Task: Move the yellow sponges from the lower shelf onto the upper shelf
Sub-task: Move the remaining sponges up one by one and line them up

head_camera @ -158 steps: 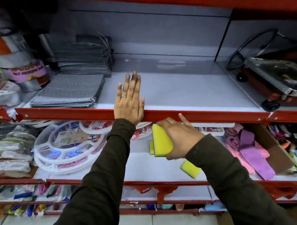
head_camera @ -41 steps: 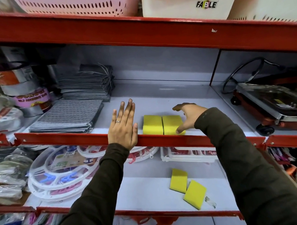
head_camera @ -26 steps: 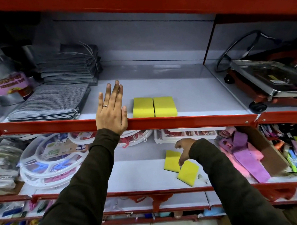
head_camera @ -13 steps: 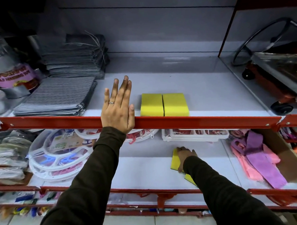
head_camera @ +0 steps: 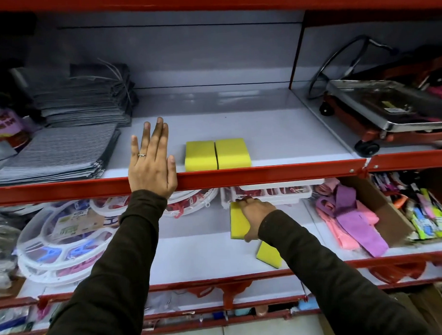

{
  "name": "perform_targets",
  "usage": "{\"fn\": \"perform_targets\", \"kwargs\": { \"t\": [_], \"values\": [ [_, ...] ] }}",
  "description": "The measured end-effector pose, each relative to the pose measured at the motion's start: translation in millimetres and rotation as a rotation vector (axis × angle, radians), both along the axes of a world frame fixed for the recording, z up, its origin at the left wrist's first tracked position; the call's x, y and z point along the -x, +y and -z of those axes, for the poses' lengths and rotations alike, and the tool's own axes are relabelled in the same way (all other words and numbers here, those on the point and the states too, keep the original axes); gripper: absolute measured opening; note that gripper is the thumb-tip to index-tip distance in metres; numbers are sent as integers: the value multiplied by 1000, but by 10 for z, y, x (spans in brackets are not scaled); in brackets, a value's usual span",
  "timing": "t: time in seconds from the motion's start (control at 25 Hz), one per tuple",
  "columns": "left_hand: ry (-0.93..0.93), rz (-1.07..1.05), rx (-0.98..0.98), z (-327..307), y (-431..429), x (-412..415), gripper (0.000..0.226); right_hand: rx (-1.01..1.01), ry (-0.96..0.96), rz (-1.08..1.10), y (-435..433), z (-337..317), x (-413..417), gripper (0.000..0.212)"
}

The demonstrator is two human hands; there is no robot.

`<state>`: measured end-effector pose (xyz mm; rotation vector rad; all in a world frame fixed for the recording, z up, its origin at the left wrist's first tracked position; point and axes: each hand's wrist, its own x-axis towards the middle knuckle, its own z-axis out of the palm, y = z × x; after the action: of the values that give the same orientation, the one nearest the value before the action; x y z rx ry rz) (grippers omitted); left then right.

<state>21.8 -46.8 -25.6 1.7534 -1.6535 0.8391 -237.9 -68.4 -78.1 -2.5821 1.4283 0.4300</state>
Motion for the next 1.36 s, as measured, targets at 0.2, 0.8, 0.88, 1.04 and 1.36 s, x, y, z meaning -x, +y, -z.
{"fn": "perform_targets", "kwargs": {
  "t": [0.2,0.8,0.88,1.04,1.36],
  "values": [
    [15,5,-15,-27,18,17,66,-41,-70,-55,343,-622,136,105],
    [12,25,10,-9,-3,-22,65,135,-16,66,-876,-1802,262,109],
    [6,22,12,-4,-7,-31,64,42,43,45,-952,-1716,190,106],
    [-3,23,16,-1,-9,-29,64,-36,-2,31,-999,-1651,205,101],
    [28,24,16,1,-5,-15,65,-31,-550,32,-358,-1773,631,67]
  ]
}}
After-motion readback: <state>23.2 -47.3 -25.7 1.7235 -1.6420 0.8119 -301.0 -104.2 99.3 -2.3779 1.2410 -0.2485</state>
